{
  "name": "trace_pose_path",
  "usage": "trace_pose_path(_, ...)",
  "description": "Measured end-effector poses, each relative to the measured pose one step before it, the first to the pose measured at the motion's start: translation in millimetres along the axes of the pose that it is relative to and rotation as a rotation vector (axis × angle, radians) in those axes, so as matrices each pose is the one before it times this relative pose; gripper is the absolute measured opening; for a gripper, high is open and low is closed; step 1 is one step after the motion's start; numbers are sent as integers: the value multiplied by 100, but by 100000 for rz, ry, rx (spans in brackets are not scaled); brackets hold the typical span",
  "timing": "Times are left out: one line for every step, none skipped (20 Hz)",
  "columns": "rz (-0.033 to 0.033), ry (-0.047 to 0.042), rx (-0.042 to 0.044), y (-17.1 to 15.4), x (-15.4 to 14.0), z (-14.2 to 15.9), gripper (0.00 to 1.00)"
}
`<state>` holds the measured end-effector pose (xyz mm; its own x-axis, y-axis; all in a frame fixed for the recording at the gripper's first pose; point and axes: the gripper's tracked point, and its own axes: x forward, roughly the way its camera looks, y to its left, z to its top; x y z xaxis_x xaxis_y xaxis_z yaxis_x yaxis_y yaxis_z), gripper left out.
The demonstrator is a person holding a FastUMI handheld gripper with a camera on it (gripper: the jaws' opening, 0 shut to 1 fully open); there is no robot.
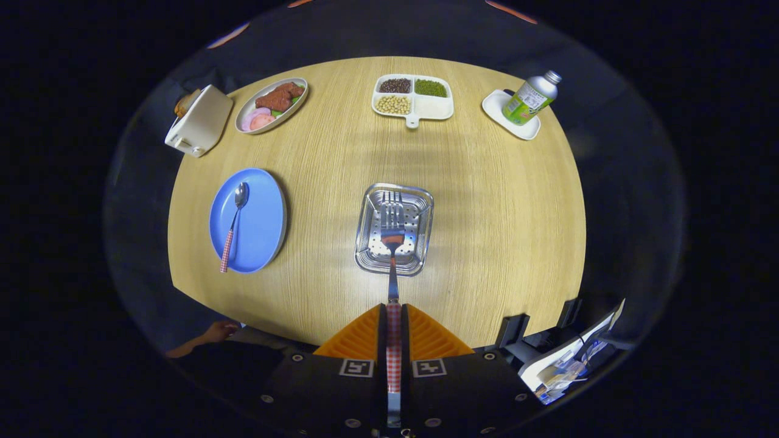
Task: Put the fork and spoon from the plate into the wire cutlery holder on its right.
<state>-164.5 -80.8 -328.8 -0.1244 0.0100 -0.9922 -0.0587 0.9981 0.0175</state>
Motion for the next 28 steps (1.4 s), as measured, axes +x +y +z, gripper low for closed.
trace_pose_path(1084,2716,-583,-192,282,-242,9)
trace_pose_path(882,1980,-494,-149,312,150,9)
trace_pose_path(289,2158,-103,-137,155,214,9)
trace_pose_path(412,1951,237,-70,196,150,9)
trace_pose_path(1061,2072,-617,22,300,154,9)
trace_pose_path(1405,2513,-896,113,120,87,9)
trace_pose_path(1401,2236,-1083,42,161,210,10)
trace_pose_path(399,1964,-301,-75,287,234,10)
trace_pose_path(94,1919,-214,-89,174,85,10)
trace_pose_path(80,1927,-330,-126,248,227,10)
trace_pose_path(342,2009,544,-157,149,52,10)
trace_pose_path(607,1436,693,16,123,277,10)
trace_pose_path(912,929,122,61,140,307,10)
trace_pose_path(1013,1145,518,191,40,228,10)
trace_pose_path(382,888,328,132,198,270,12)
trace_pose_path(-156,585,616,-54,212,307,12)
trace_pose_path(268,1097,171,-43,207,53,12)
trace_pose_path(110,1033,729,-23,153,5,12)
trace_pose_path(-397,-234,246,-113,-171,271,12)
trace_pose_path(-566,-1100,429,-131,76,411,12)
trace_pose_path(-15,-1092,1088,-50,40,293,12)
trace_pose_path(269,-669,1682,17,-93,217,12)
trace_pose_path(1393,-971,1003,329,-69,152,12)
trace_pose_path(-23,-1503,137,-3,-90,270,12)
trace_pose_path(-138,-2450,331,-141,-138,435,13)
trace_pose_path(294,-2141,1192,54,-158,436,13)
trace_pose_path(657,-2413,1649,157,-274,286,13)
trace_pose_path(772,-2174,1760,201,-362,327,14)
